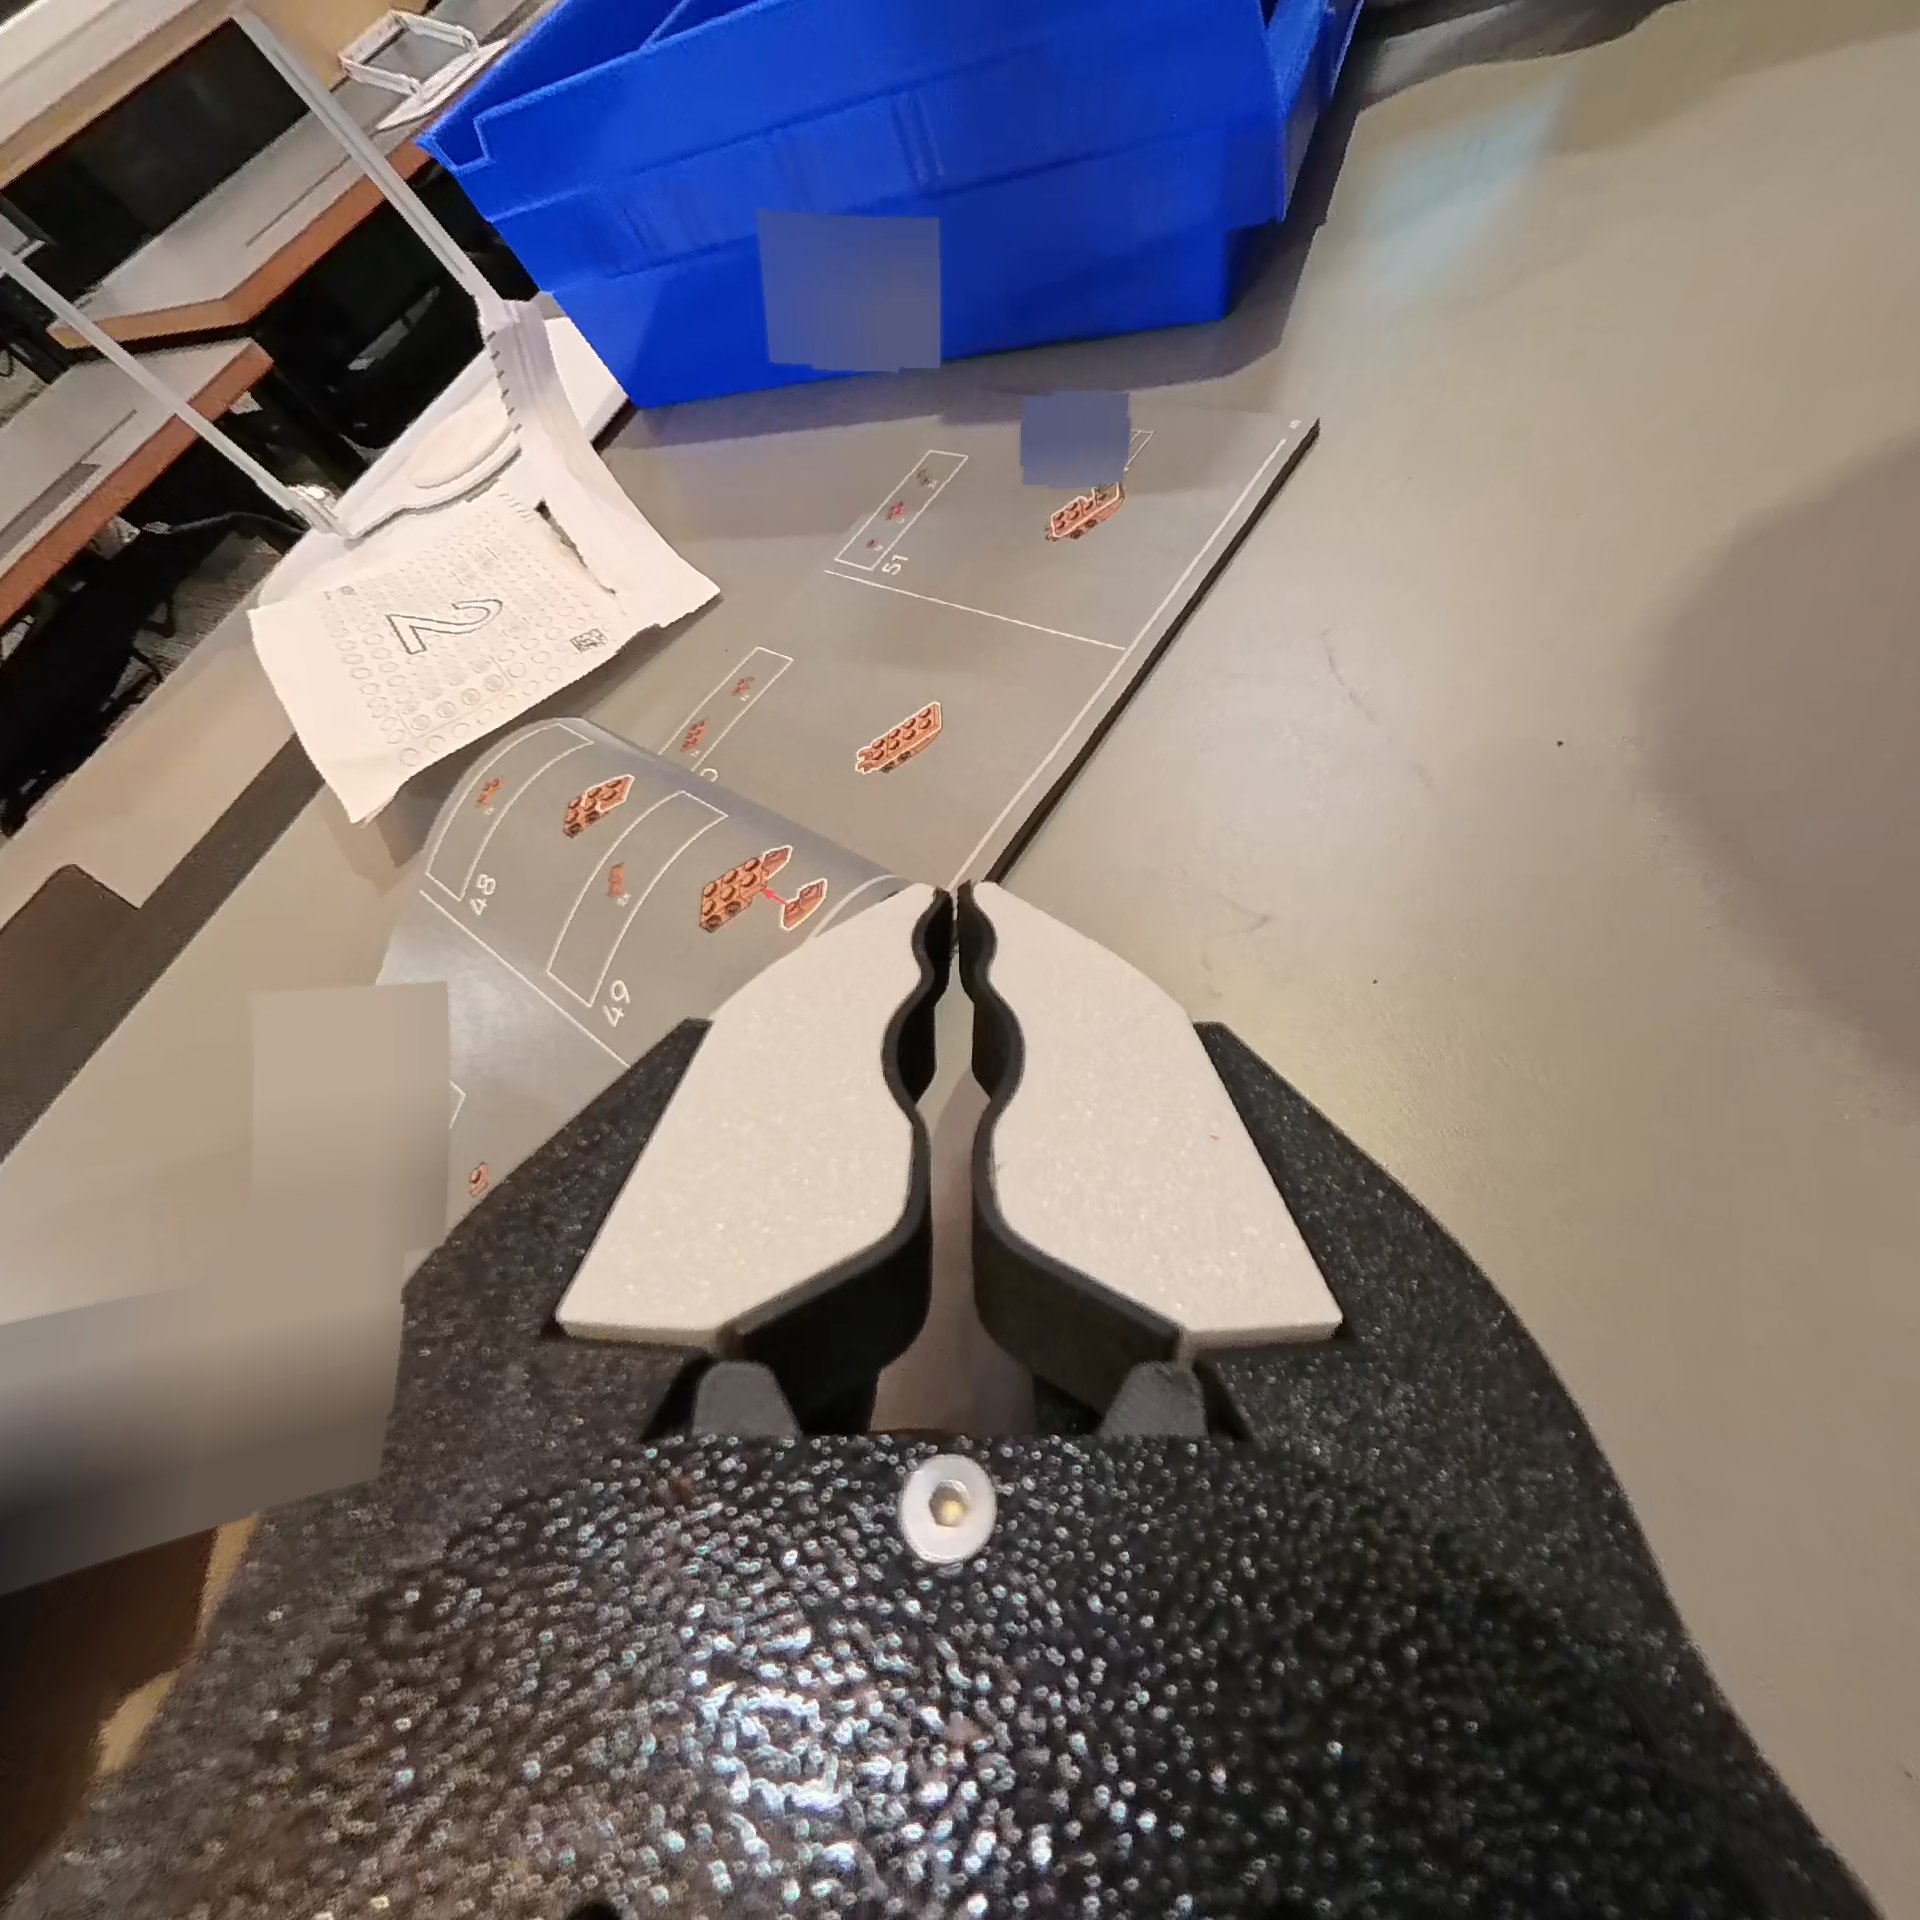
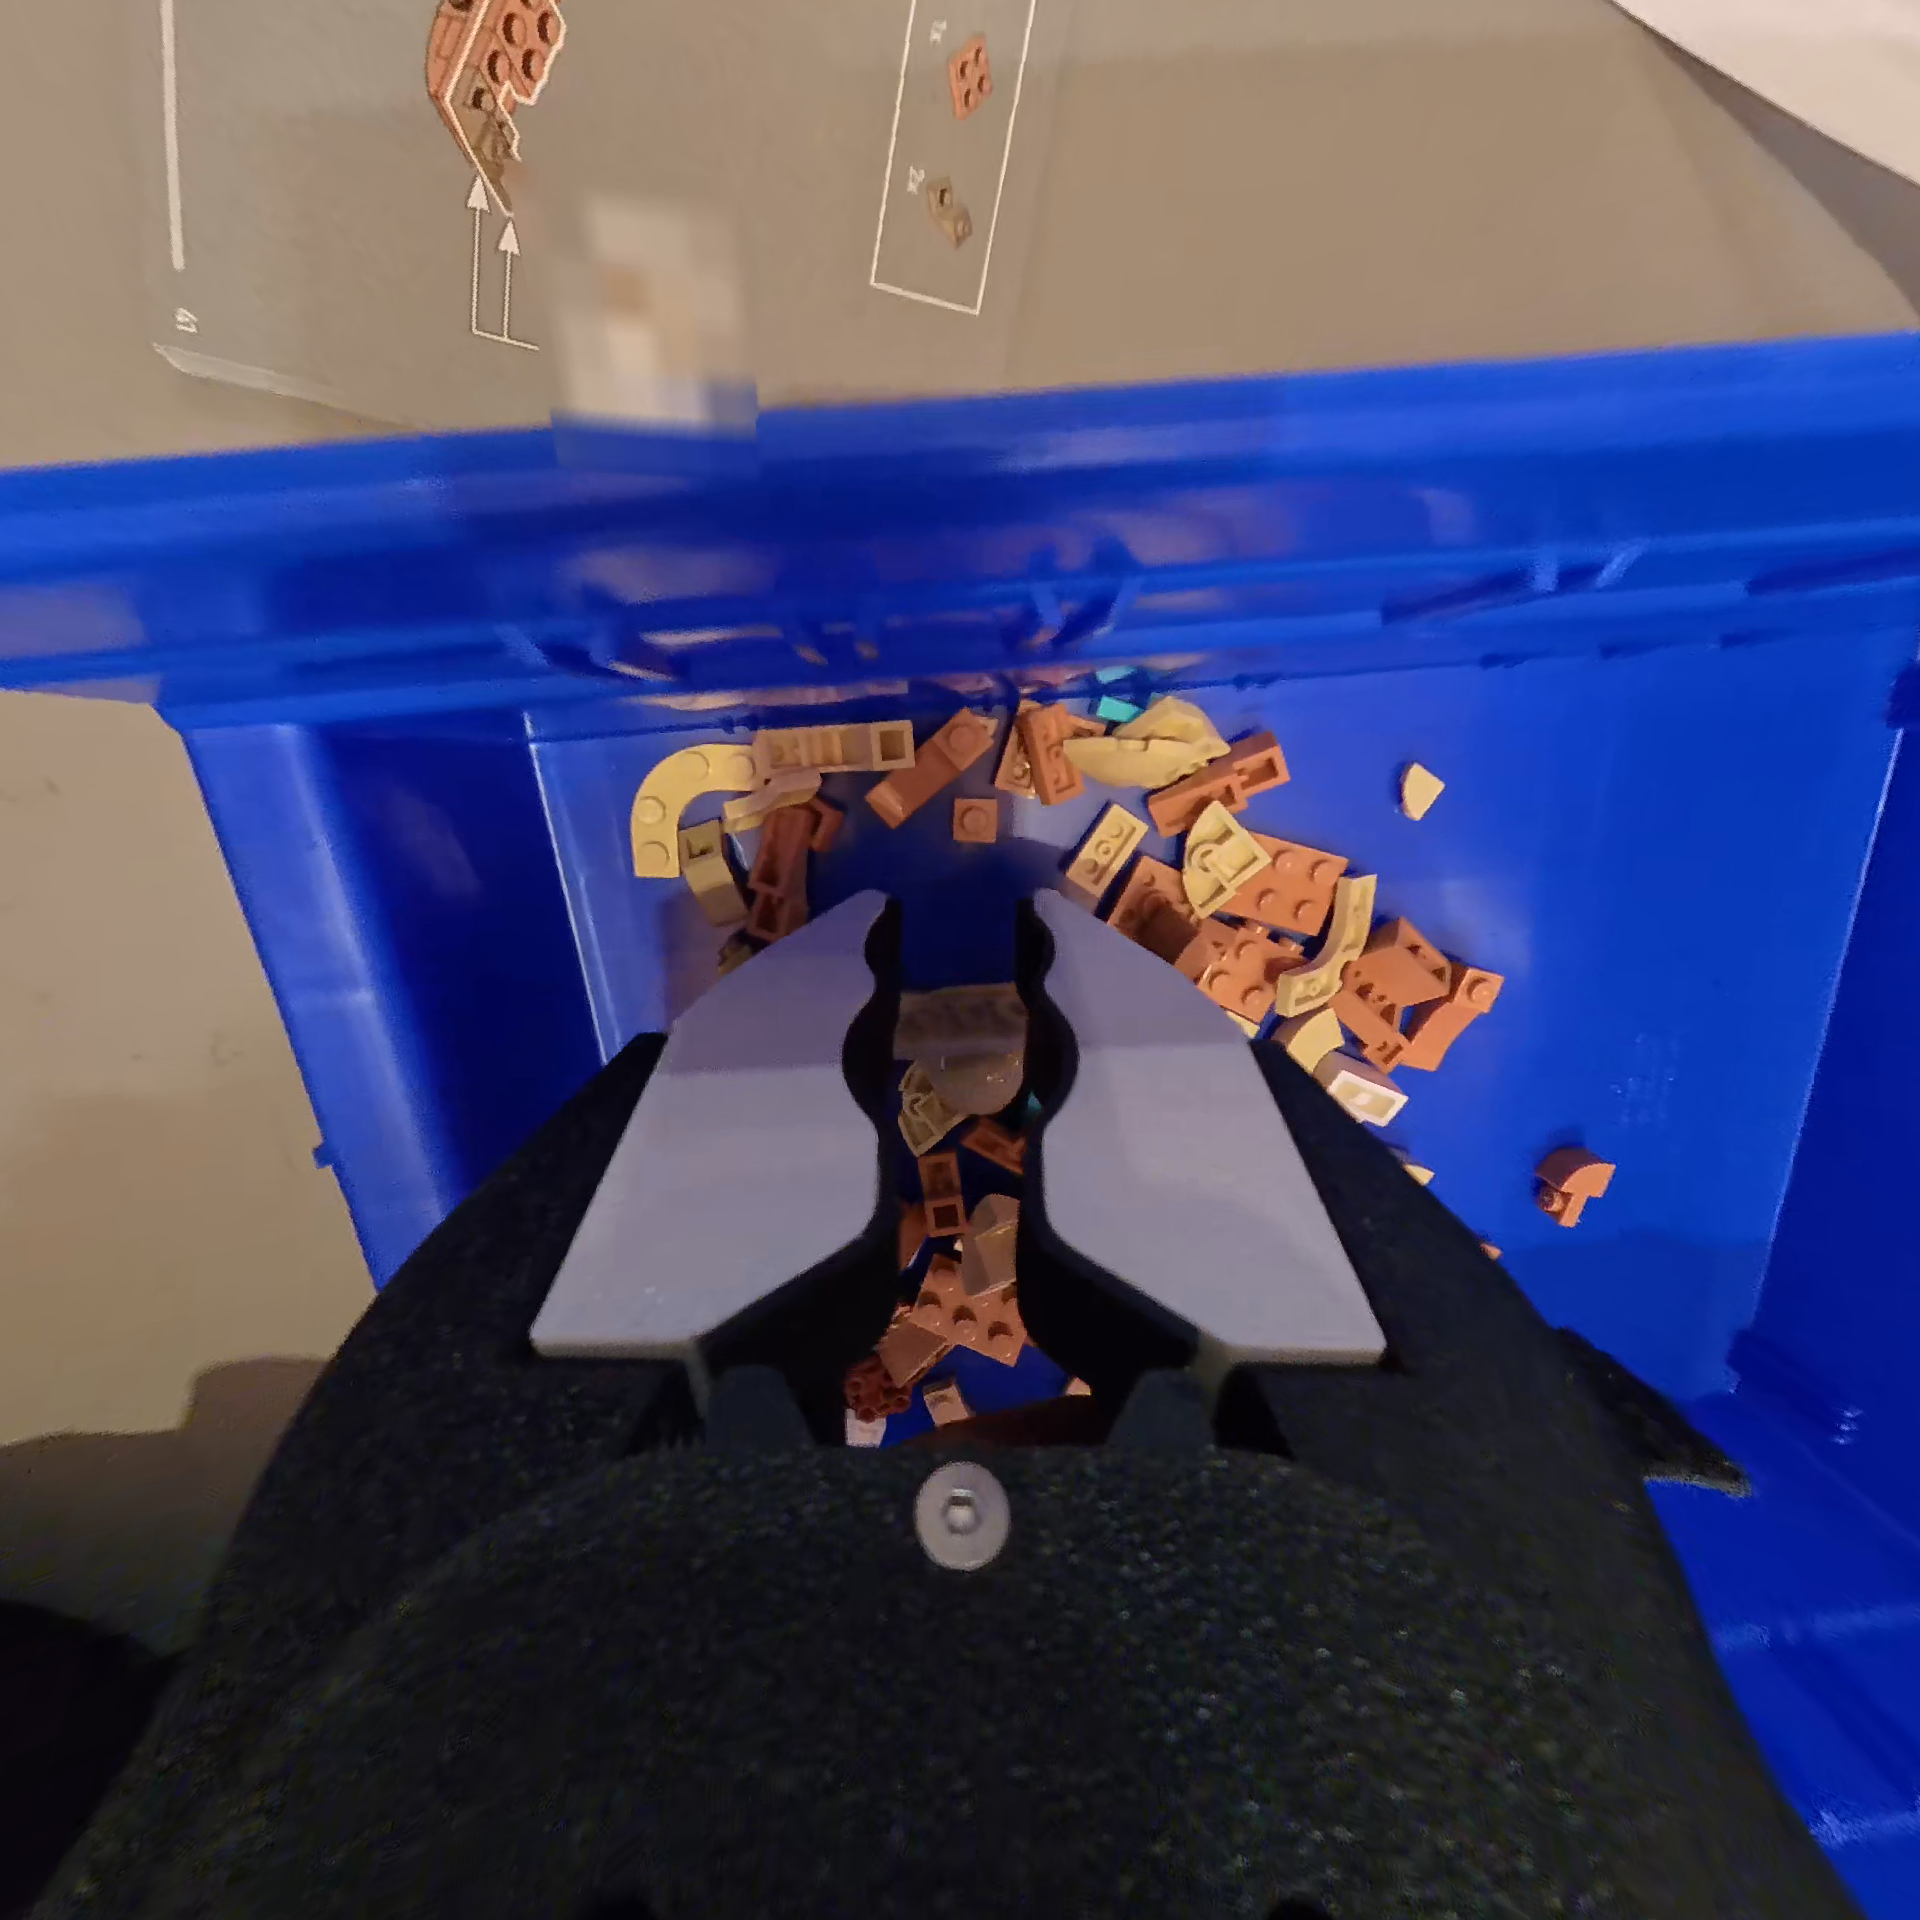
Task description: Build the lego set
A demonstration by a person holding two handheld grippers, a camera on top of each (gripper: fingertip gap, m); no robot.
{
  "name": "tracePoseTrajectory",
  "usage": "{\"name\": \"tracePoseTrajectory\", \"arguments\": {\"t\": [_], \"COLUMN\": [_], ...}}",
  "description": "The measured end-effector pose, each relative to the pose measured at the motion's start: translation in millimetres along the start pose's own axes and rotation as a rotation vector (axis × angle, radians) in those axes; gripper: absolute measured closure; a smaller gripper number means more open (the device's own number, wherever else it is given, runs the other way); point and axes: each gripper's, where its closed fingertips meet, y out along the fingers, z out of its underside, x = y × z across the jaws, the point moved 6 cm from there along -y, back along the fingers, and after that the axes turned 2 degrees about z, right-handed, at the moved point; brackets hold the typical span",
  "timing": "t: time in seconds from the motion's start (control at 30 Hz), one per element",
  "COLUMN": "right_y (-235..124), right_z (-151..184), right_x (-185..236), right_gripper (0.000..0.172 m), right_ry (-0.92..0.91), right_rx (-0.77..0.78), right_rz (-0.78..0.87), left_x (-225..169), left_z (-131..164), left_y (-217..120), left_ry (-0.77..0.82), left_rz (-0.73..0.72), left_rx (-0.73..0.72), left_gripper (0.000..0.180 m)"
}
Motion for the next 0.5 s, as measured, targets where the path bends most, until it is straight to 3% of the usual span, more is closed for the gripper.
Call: {"name": "tracePoseTrajectory", "arguments": {"t": [0.5], "right_y": [8.7], "right_z": [-4.7], "right_x": [-3.1], "right_gripper": [0.149], "right_ry": [0.015], "right_rx": [-0.042], "right_rz": [-0.016], "left_x": [-0.8], "left_z": [0.4], "left_y": [1.1], "left_ry": [0.01], "left_rz": [-0.002], "left_rx": [0.008], "left_gripper": [0.18]}}
